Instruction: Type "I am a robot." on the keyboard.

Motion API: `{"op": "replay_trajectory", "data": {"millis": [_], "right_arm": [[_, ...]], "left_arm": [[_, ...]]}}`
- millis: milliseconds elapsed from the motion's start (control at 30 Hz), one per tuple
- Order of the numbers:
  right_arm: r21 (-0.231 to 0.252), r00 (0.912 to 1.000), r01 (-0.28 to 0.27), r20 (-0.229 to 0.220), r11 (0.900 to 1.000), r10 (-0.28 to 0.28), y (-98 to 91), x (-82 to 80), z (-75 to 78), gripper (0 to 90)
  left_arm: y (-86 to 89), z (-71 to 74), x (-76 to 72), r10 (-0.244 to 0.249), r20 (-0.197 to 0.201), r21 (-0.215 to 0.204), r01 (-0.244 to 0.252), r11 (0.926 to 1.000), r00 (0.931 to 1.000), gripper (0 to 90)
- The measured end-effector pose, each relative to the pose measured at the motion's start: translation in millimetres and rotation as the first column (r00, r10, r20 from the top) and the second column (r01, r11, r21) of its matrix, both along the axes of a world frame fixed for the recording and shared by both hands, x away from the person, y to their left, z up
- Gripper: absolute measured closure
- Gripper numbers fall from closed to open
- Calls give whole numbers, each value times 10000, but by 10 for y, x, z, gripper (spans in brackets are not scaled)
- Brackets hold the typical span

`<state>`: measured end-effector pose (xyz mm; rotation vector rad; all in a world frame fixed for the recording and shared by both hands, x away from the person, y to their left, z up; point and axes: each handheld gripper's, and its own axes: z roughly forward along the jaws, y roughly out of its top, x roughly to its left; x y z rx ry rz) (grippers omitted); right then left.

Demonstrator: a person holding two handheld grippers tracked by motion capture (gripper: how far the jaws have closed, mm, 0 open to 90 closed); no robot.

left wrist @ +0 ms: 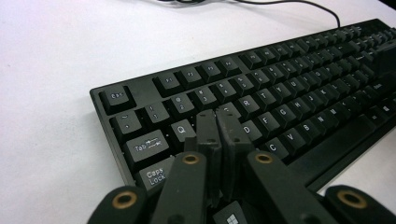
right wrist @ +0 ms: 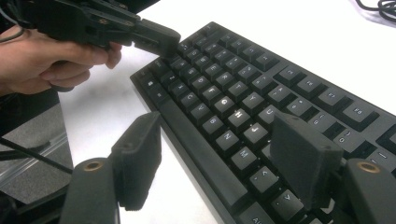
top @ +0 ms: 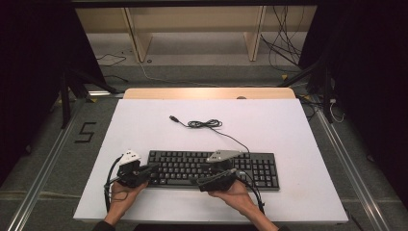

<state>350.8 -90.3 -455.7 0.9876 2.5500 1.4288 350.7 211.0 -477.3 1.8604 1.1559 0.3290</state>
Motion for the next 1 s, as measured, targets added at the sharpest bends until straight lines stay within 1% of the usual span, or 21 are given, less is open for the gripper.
{"op": "replay_trajectory", "data": {"millis": [200,533,733,1000], "right_arm": [[71,10000,42,39,10000,-43,-28,-16,13,332],[76,10000,58,76,10000,-59,-51,-30,15,327],[75,10000,22,63,10000,-23,-51,-40,16,327],[68,10000,27,69,10000,-27,-56,-48,21,326]], "left_arm": [[-23,-25,39,-30,-260,191,35,9998,9997,888],[-28,-41,76,-13,-416,334,27,9994,9991,889],[-39,-58,90,-82,-617,424,109,9990,9981,889],[-39,-60,94,-98,-649,415,125,9991,9978,889]]}}
